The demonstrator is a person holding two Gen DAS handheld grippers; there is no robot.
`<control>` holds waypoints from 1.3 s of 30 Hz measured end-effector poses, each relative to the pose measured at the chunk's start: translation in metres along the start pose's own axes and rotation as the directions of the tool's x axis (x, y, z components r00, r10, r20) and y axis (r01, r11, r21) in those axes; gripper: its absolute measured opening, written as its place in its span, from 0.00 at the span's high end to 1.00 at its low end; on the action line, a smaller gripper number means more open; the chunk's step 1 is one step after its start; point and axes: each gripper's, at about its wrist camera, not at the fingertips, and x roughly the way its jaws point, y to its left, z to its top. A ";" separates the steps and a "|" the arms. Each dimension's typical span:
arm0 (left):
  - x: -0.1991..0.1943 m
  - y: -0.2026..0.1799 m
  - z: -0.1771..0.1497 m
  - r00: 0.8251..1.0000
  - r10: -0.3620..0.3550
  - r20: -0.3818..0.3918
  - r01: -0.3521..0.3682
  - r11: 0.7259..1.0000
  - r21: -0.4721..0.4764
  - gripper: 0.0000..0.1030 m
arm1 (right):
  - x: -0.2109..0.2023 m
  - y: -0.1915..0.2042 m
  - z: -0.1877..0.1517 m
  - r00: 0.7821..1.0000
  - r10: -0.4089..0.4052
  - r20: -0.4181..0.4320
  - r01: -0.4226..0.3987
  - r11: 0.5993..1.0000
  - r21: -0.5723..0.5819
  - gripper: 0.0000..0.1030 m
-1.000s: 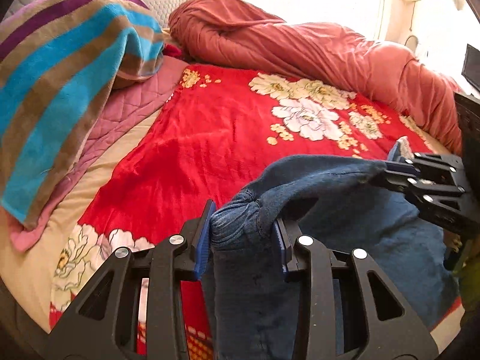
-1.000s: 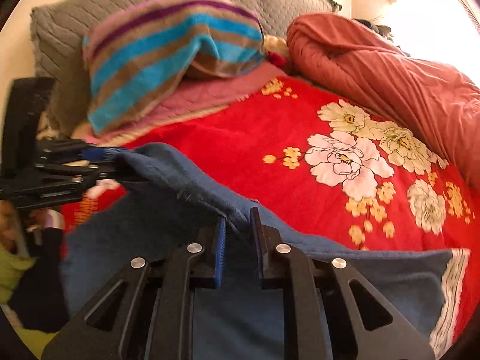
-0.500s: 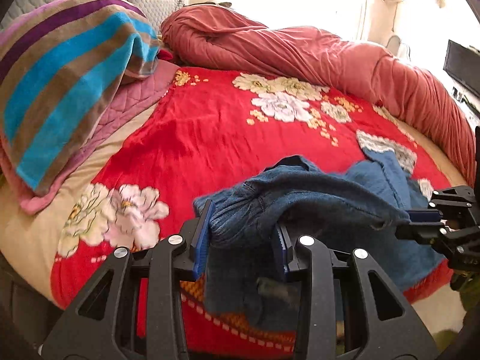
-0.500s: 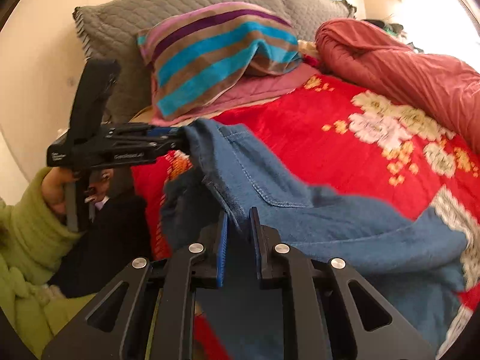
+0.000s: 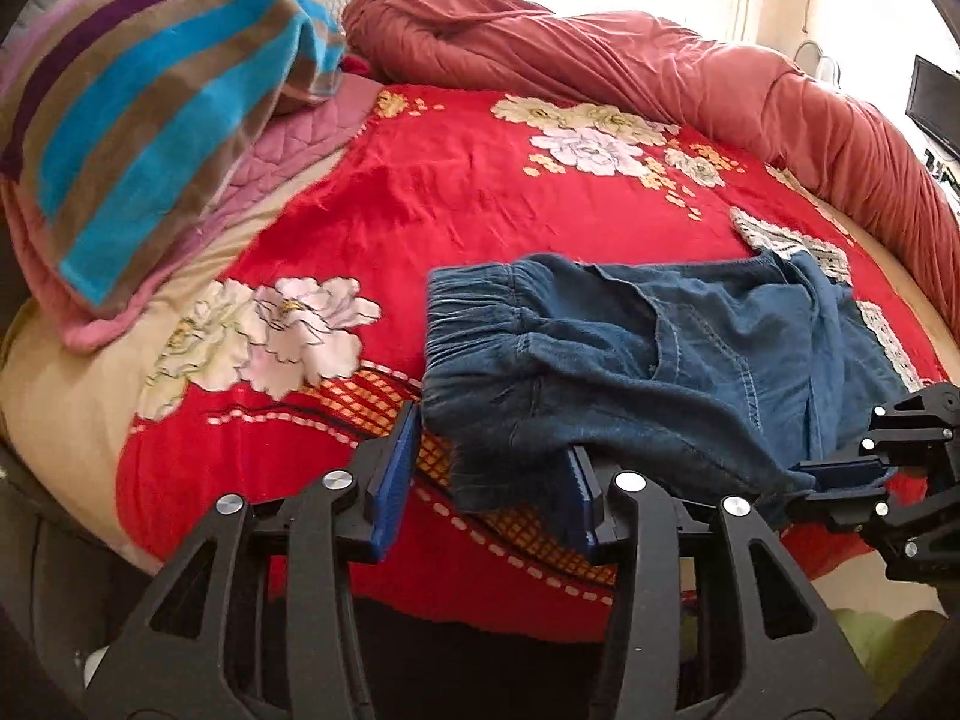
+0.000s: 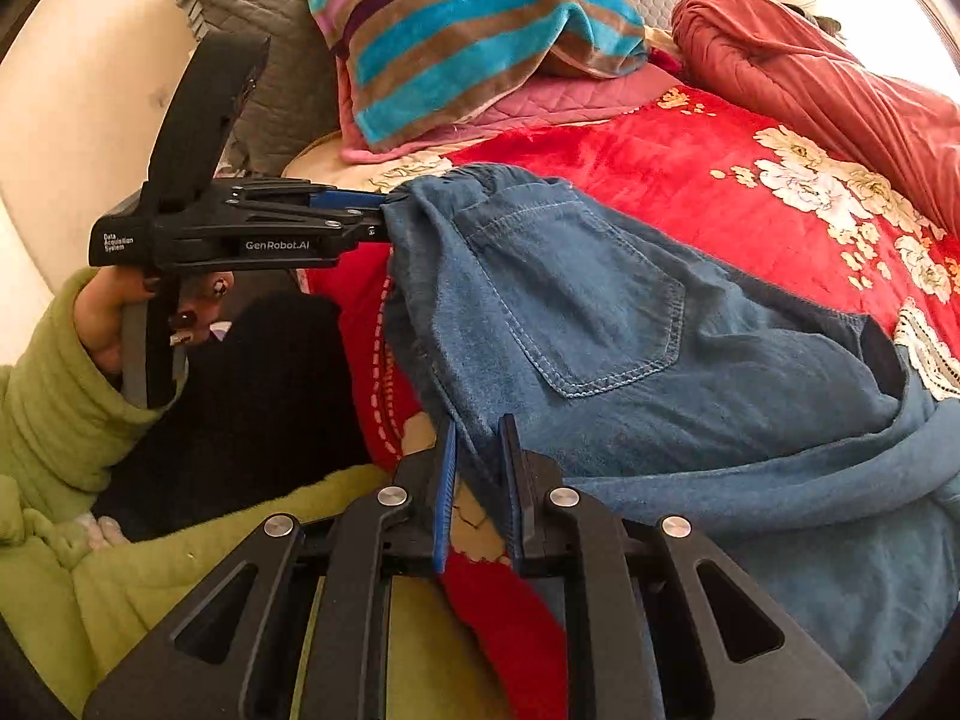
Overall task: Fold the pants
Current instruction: 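Lift and flip the pants over with both grippers, then open them, then grasp the lace hem with the right gripper while the left gripper pins the crotch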
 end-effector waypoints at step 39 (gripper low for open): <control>0.014 -0.039 -0.023 0.992 -0.094 -0.087 0.094 0.996 -0.007 0.68 | 0.019 -0.026 -0.014 0.989 -0.097 -0.115 0.112 0.984 0.135 0.66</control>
